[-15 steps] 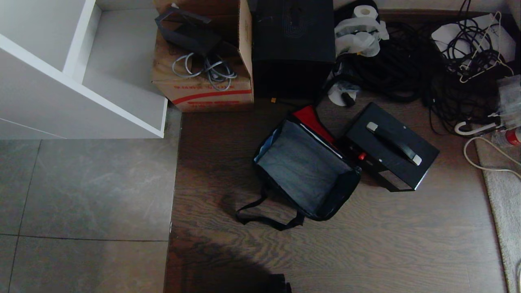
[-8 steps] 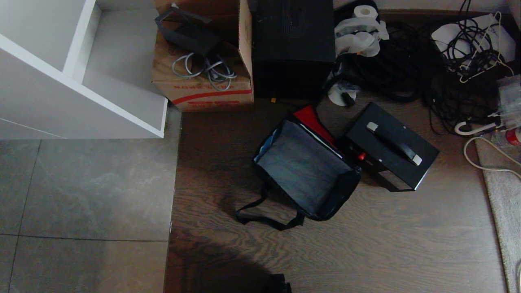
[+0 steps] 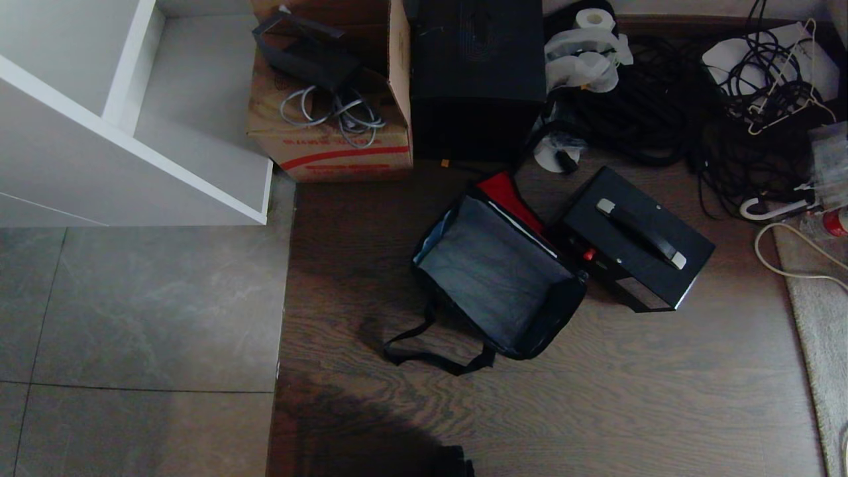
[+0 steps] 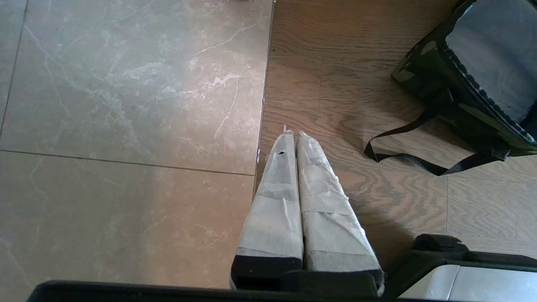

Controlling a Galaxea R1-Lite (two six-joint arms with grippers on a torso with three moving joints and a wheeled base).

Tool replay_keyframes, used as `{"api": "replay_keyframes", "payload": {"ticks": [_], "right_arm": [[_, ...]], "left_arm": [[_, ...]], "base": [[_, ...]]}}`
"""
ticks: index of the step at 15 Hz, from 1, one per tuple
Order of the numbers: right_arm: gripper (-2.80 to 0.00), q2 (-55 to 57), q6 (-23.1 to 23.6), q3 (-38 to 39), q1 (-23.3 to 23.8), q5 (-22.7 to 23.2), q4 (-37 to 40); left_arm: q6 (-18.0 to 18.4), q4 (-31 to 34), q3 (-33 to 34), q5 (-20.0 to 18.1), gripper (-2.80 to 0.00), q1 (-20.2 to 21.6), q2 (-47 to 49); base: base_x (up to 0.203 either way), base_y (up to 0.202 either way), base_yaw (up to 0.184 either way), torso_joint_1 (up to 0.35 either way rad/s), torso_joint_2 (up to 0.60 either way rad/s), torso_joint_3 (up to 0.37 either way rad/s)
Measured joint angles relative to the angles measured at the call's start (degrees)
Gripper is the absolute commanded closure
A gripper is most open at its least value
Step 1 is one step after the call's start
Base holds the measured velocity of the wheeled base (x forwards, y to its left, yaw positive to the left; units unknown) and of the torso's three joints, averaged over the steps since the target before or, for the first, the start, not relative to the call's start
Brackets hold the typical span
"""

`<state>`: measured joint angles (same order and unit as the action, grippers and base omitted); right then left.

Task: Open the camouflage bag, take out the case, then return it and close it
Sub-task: Grip the handle again

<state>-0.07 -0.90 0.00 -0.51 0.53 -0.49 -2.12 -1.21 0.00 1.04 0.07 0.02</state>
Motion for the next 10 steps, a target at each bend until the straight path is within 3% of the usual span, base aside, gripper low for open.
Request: {"api": "replay_keyframes", "payload": {"ticks": [10], "right_arm": [[0.0,0.05,0.06,0.0,0.0,0.01,0.0]], "left_arm": [[-0.01,0.0,0.0,0.0,0.0,0.0,0.0]], "base": [[0.0,0.0,0.0,0.0,0.0,0.0]]}}
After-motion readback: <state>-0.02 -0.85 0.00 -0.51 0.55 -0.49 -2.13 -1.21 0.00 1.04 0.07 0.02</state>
